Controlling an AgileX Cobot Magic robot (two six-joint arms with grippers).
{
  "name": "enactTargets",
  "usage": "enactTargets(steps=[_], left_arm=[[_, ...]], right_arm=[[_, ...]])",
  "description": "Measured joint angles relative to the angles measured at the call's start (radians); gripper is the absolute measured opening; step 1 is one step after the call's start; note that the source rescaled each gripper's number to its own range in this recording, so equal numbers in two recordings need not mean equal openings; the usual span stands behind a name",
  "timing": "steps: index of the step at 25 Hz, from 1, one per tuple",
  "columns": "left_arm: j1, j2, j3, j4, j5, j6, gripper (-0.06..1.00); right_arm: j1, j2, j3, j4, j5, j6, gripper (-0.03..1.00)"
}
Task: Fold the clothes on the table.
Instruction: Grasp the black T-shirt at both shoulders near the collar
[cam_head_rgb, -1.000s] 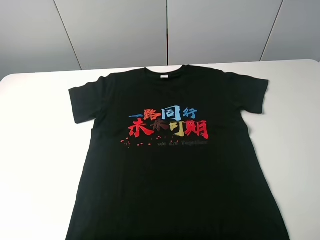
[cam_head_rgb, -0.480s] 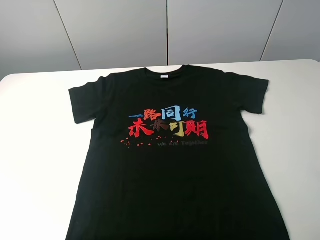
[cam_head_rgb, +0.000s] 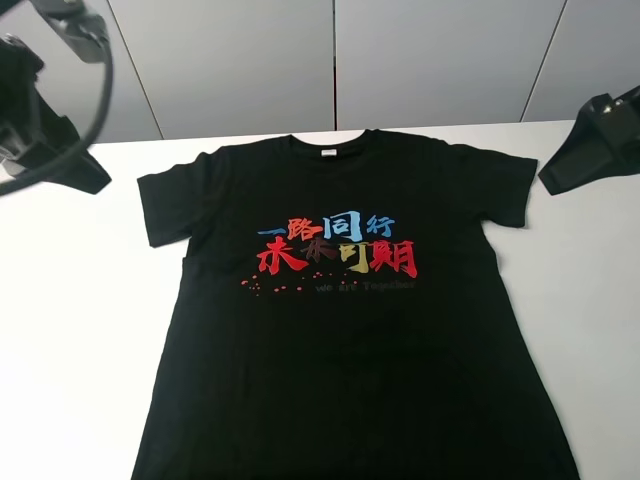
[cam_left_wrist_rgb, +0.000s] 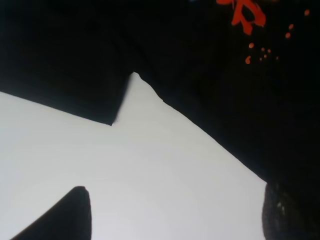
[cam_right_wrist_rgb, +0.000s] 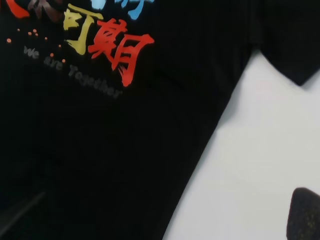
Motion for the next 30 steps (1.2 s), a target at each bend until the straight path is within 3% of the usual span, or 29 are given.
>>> enactTargets(steps=[12,21,30], left_arm=[[-0.106,0.47,-0.191,0.034,-0.04,0.047,0.93],[-0.106,0.612,-0.221,0.038,-0.073,0.077,0.93],[-0.106,0.637,-0.221,0.028,-0.11,0.14,0.98]], right_arm=[[0.0,0.295,-0.042,0.099,-0.023,-0.118,1.0],[0.108,0.431,-0.095,0.096,-0.055,-0.176,1.0],[0.116,0.47,-0.111,0.077,-0.107,-0.18,1.0]])
